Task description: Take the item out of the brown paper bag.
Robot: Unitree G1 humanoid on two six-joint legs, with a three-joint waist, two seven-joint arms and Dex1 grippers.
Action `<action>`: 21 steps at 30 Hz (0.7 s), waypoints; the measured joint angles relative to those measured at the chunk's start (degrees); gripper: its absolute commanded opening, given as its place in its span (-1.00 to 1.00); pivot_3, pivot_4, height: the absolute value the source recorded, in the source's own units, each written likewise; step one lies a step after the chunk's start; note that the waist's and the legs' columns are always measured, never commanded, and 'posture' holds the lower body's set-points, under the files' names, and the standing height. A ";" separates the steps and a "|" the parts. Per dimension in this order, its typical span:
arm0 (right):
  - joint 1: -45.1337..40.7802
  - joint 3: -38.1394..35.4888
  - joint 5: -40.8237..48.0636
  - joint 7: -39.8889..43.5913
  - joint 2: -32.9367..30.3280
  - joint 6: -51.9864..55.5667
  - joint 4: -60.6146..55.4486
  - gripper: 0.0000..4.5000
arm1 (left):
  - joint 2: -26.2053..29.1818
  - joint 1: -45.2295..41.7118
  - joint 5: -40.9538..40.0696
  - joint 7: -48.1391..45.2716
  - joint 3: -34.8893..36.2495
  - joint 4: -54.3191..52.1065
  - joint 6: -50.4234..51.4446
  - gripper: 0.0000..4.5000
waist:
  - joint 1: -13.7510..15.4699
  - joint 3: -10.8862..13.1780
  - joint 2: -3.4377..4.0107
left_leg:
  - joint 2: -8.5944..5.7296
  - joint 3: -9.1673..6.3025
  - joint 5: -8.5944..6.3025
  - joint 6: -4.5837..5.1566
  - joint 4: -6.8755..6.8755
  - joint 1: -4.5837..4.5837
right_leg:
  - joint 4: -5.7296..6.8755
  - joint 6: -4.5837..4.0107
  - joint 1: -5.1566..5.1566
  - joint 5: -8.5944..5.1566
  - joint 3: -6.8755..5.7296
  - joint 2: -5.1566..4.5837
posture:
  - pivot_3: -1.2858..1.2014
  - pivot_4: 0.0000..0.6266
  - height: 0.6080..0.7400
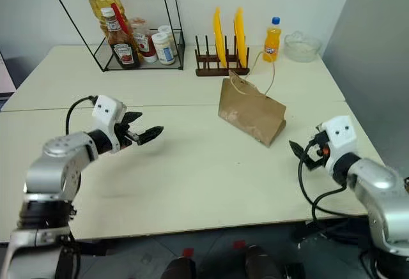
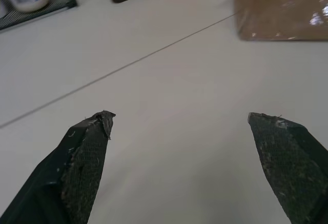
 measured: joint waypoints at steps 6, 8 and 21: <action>-1.86 0.23 0.82 0.06 -1.90 1.03 2.72 1.00 | -0.50 -0.49 0.47 -3.17 -2.73 4.16 -3.58 1.00 | 0.05 0.02 0.03 | 0.02 -0.10 -0.03 0.06 -0.01 -0.36 | 0.02 -0.08 -0.24 -0.04 -0.19 -0.02 | 0.03 -0.52 1.00; -2.88 0.34 0.76 -0.21 -2.50 1.33 3.69 1.00 | -0.50 -0.88 0.50 -3.91 -3.12 4.80 -3.84 1.00 | 0.13 0.03 0.06 | 0.02 -0.10 -0.03 0.05 0.01 -0.38 | 0.03 -0.08 -0.25 -0.03 -0.21 -0.04 | 0.03 -0.52 1.00; -23.25 9.23 0.32 1.20 -3.41 2.56 18.76 1.00 | -0.42 -16.92 -0.02 -15.71 -6.32 11.59 -6.02 1.00 | 0.02 0.41 0.43 | 0.01 -0.25 0.03 0.13 0.28 -0.39 | 0.15 0.02 -0.14 0.03 -0.34 -0.02 | 0.03 -0.52 1.00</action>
